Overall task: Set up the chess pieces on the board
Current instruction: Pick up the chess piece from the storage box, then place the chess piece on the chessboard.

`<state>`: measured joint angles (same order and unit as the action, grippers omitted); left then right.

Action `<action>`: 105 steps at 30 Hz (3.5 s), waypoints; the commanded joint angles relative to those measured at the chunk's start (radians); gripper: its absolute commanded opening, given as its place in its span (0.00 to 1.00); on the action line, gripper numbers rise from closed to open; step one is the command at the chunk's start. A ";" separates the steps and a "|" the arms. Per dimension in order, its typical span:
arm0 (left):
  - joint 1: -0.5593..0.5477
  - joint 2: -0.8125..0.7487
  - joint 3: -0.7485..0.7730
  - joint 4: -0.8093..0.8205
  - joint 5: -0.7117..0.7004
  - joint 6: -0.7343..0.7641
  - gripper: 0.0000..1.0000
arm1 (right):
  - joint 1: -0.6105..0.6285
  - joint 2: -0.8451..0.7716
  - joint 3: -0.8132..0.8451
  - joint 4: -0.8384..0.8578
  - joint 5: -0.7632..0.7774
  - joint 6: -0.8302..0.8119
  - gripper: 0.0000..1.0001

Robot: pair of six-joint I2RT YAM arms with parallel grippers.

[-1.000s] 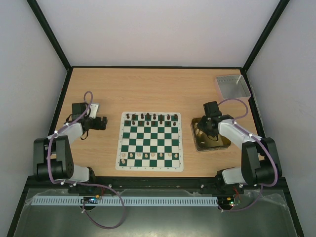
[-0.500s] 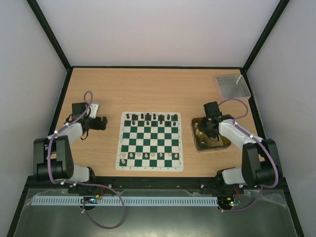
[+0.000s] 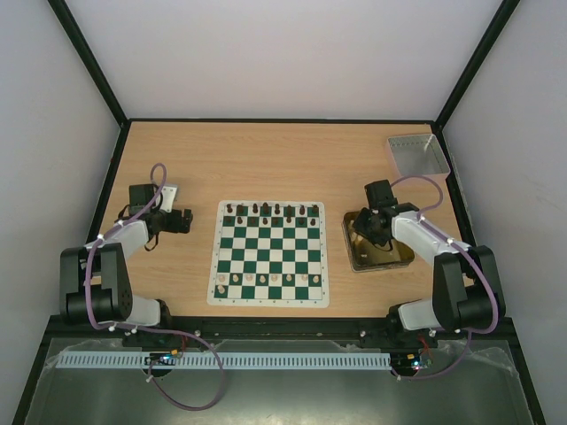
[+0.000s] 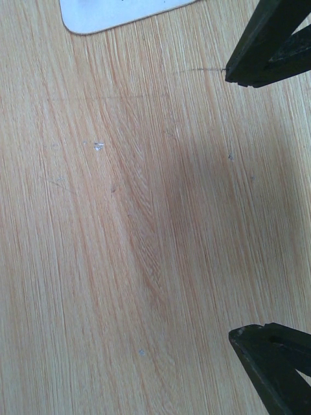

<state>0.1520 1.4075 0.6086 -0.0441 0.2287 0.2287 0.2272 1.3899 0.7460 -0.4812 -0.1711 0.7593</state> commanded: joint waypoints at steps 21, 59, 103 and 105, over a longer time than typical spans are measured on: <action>0.003 0.013 0.023 -0.023 0.023 0.015 1.00 | -0.005 0.033 -0.008 -0.013 0.002 -0.047 0.15; 0.002 0.016 0.026 -0.026 0.038 0.015 0.99 | 0.519 -0.128 0.347 -0.411 0.350 0.152 0.02; 0.040 0.027 0.033 -0.008 -0.022 -0.028 1.00 | 1.127 0.657 0.907 -0.374 0.168 0.332 0.02; 0.040 0.027 0.034 -0.008 -0.021 -0.027 0.99 | 1.127 0.663 0.906 -0.381 0.171 0.331 0.02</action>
<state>0.1867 1.4273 0.6220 -0.0502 0.2081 0.2077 1.3476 2.0304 1.6295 -0.8047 -0.0223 1.0988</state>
